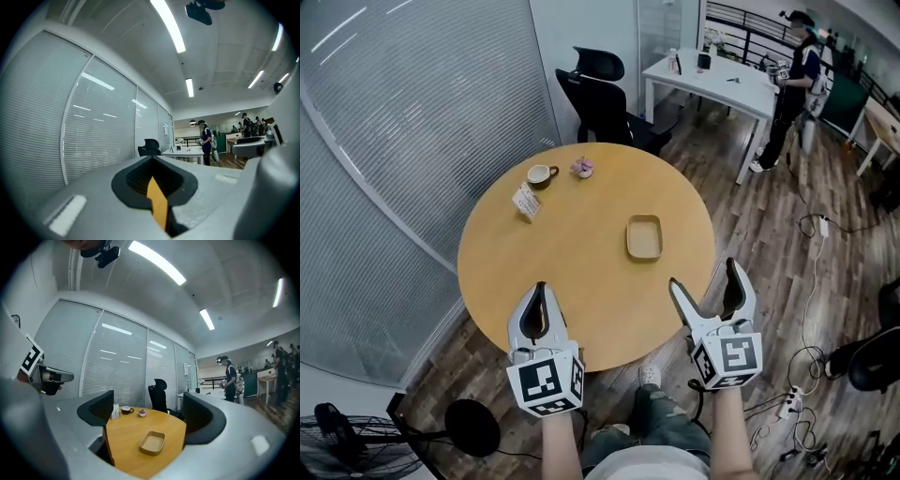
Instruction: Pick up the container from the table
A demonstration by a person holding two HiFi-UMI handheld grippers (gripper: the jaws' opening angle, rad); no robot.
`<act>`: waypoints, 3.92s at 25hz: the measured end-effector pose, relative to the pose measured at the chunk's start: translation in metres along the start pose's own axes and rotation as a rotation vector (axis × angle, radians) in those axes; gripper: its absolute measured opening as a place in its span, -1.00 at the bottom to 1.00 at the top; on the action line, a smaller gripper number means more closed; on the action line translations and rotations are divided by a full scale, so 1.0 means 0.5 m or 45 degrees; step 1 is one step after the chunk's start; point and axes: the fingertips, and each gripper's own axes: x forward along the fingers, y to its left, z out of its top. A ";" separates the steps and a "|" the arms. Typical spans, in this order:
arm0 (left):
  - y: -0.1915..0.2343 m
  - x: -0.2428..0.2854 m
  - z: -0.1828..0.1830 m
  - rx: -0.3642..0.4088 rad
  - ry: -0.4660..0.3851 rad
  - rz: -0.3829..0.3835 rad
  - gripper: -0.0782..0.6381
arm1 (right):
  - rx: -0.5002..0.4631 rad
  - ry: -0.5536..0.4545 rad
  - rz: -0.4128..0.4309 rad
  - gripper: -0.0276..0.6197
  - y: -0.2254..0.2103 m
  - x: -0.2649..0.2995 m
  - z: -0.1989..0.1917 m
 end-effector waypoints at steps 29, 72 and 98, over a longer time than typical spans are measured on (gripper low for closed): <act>-0.012 0.277 -0.058 0.004 0.133 0.214 -0.78 | 0.019 0.174 0.300 0.50 -0.067 0.347 -0.112; 0.030 0.490 -0.419 -0.189 0.570 -0.014 -0.78 | 0.041 0.958 0.267 0.09 0.074 0.468 -0.575; 0.039 0.484 -0.474 -0.238 0.643 0.014 -0.78 | -0.147 1.309 0.208 -0.75 0.084 0.446 -0.665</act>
